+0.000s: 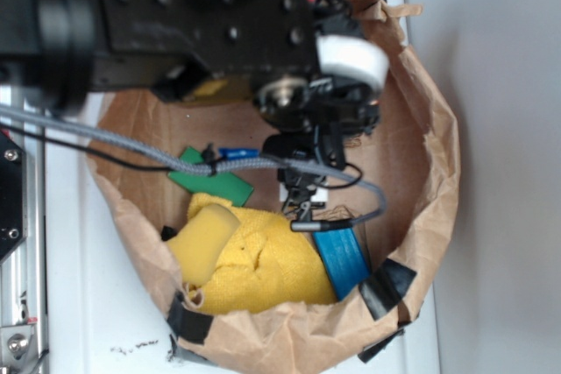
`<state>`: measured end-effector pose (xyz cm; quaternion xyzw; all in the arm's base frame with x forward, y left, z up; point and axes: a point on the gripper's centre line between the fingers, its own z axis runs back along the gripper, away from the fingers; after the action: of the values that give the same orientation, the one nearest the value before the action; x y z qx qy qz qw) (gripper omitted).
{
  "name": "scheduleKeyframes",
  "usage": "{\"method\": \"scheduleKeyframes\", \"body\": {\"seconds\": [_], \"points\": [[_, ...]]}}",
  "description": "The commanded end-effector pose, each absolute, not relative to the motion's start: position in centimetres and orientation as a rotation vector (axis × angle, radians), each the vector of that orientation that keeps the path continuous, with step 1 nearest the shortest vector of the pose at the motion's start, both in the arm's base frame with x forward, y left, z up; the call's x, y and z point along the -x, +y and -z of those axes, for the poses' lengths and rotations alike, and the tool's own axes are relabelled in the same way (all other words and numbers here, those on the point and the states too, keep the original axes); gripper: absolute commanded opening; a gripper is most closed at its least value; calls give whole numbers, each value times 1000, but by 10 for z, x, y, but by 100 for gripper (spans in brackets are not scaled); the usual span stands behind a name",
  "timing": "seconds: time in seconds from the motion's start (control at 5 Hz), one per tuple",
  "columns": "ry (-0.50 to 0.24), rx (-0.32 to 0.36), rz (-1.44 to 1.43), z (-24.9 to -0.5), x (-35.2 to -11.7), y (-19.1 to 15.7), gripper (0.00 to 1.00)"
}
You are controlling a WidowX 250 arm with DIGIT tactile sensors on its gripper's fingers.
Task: Grab the wood chip.
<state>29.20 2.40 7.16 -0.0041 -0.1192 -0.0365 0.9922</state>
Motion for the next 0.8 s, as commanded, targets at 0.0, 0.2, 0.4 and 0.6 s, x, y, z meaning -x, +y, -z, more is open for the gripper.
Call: {"method": "scheduleKeyframes", "body": {"seconds": [0.0,0.2,0.4,0.6], "points": [[-239,-57,59,-46,-312,39,100],[-242,-79,50,-37,-316,37,100],[-237,-136,25,-18,-328,40,100],[-244,-141,3,-15,-332,42,21]]}}
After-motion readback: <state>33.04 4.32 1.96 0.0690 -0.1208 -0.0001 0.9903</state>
